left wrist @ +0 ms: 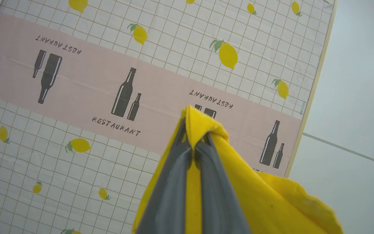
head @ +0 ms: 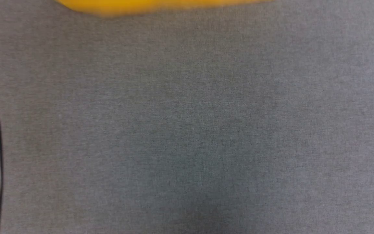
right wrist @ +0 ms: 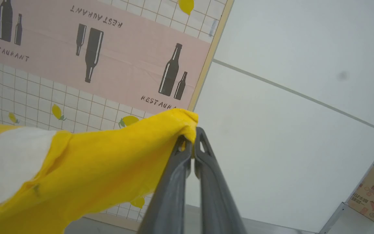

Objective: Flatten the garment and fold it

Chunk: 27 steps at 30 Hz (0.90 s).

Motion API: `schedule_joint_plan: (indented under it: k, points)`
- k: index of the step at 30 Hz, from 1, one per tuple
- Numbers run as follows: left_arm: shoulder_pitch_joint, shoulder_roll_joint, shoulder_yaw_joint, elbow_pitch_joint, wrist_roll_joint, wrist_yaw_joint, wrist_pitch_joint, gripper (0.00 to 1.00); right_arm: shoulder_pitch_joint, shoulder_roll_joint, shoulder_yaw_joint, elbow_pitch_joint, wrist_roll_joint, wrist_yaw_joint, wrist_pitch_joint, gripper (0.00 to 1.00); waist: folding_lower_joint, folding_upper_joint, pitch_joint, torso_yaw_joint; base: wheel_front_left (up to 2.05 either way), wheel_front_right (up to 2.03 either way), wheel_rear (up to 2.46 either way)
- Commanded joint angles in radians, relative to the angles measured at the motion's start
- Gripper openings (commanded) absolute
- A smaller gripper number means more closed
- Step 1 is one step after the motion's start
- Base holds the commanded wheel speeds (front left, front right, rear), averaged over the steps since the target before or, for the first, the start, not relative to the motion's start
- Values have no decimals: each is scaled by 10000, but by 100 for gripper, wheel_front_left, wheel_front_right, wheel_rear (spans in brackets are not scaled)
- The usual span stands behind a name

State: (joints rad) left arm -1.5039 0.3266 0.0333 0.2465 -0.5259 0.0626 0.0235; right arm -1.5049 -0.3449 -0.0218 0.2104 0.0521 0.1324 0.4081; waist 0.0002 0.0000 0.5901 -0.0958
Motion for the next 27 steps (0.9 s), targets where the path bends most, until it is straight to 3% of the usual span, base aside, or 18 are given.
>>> schedule_joint_plan:
  k: [1, 5, 11, 19, 27]
  points:
    - [-365, -42, 40, 121, 69, -88, -288, 0, -337, 80, -120, 60, -222, -17, -366, 0, -2, 0, 379, -181, 0, 0, 0]
    - [-652, -96, -39, 650, -20, -430, -733, 0, -757, 261, -228, 454, -558, -17, -987, 0, -2, 0, 375, -93, 0, 0, 0]
    - [512, 132, -503, 1538, -6, -909, -129, 0, 420, 198, 264, 1233, -173, -17, -1001, 0, -2, 0, 294, 45, 0, 0, 0]
    - [3664, 614, -1054, 1867, -166, -1323, 1318, 0, 3302, 65, 1206, 1840, 1120, -17, -792, 0, -2, 0, -603, 179, 0, 0, 0]
    - [8007, 609, -1501, 735, -830, -1402, 2826, 0, 6915, -95, 1244, 1337, 2566, -17, -31, 0, -2, 0, -2268, 346, 0, 0, 0]
